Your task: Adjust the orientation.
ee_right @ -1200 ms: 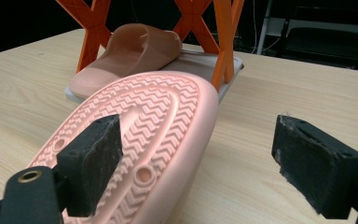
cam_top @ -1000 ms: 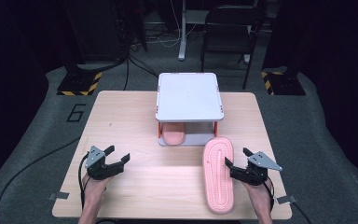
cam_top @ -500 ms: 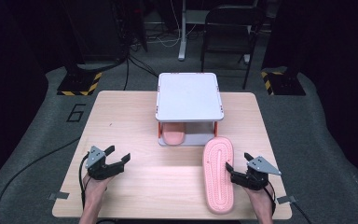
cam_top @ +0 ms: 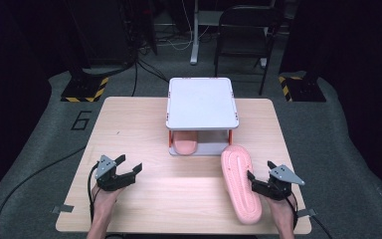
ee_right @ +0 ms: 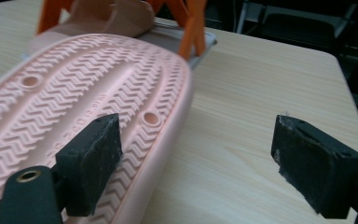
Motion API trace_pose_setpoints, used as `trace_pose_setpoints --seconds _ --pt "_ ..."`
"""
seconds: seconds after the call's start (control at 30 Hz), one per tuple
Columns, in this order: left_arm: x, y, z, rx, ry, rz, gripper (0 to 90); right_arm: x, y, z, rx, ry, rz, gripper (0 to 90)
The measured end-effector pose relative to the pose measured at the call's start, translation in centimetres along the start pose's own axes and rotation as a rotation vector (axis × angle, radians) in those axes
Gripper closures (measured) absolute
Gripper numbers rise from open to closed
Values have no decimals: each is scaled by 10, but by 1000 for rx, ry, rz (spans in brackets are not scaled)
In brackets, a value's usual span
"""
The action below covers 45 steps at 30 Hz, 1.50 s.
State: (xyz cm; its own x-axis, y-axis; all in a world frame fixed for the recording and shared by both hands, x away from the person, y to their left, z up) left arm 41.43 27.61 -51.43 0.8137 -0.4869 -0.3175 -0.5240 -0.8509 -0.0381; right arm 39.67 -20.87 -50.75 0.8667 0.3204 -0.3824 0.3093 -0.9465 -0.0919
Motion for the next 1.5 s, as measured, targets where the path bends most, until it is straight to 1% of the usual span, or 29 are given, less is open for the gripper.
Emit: trace_pose_setpoints --seconds 0.07,0.1,0.17,0.3,0.37,0.4,0.47,0.5,0.53,0.63,0.7,0.73,0.77,0.8,0.83,0.87,0.97,1.0,1.03,1.07,1.1,1.13,1.2,1.23,1.27,1.33,1.37,1.43,1.5 --pt "0 -1 0 -2 3 -4 204 3 9 -2 1 -7 20 170" --pt "0 -1 1 -4 2 -5 204 4 14 -2 -10 -11 31 176" --pt "0 -2 1 -5 2 -7 204 6 25 0 -13 -43 67 197" --pt "0 -2 1 -6 5 -9 204 9 41 6 -7 -81 83 218" --pt "0 -1 1 -6 -2 -8 205 10 48 9 0 -91 75 222" --pt "1 -1 1 -4 -2 -9 205 9 51 10 16 -89 77 222" --pt "1 -1 2 0 -5 -6 205 6 58 10 23 -81 88 230" --pt "1 -1 2 0 -7 -7 205 3 61 8 39 -70 104 227" --pt "1 -1 2 0 -8 -7 205 -2 64 3 51 -36 109 226" --pt "2 0 2 -3 -1 -9 205 -18 59 -15 73 42 93 221" --pt "2 1 2 -1 -4 -7 205 -25 48 -27 64 80 53 220" --pt "2 1 1 0 -4 -6 204 -26 42 -31 49 91 33 219" --pt "2 1 1 1 -2 -9 205 -26 35 -34 24 90 11 218" --pt "2 1 1 2 -2 -7 205 -26 29 -35 9 79 0 219" --pt "2 2 1 2 -3 -7 205 -23 22 -35 -22 58 -9 220" --pt "2 1 1 2 -3 -7 205 -20 19 -34 -39 52 -2 220" --pt "2 1 2 -1 -5 -5 205 -14 18 -27 -73 15 26 227" --pt "2 0 2 -1 -2 -4 205 -13 19 -26 -64 24 24 227" --pt "2 0 2 -3 -2 -4 205 -15 23 -25 -42 27 22 228" --pt "2 0 2 -3 0 -6 205 -15 25 -25 -39 46 24 230" --pt "2 0 2 -4 -3 -7 205 -18 30 -26 -30 39 47 231" --pt "3 1 2 -7 -3 -8 205 -20 34 -26 -29 44 54 232" --pt "3 1 2 1 -7 -4 206 -25 45 -27 -6 40 94 247" --pt "3 2 2 2 -9 -3 206 -27 51 -27 -8 49 120 264" --pt "4 3 2 3 -5 -3 206 -30 59 -26 -7 43 154 288" --pt "4 3 2 4 -8 0 206 -33 73 -22 10 28 197 325" --pt "4 3 2 3 -11 1 206 -33 80 -19 33 24 203 336" --pt "4 3 2 0 -9 0 206 -32 92 -13 83 27 193 347" --pt "5 3 2 2 -6 -3 206 -29 102 -7 73 5 221 384"
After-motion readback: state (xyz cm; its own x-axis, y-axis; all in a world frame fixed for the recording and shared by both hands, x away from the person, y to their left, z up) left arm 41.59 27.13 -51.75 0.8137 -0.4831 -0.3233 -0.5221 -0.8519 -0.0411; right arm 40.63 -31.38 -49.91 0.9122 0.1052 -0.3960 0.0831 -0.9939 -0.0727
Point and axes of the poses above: each handheld gripper's, and its own axes: x roughly forward along the jaws, z roughly out of its underside, y roughly to its right, the point moved 5 cm from there along x, roughly forward along the jaws, and after that the axes turned 9 degrees about x, right-handed, at the moved point
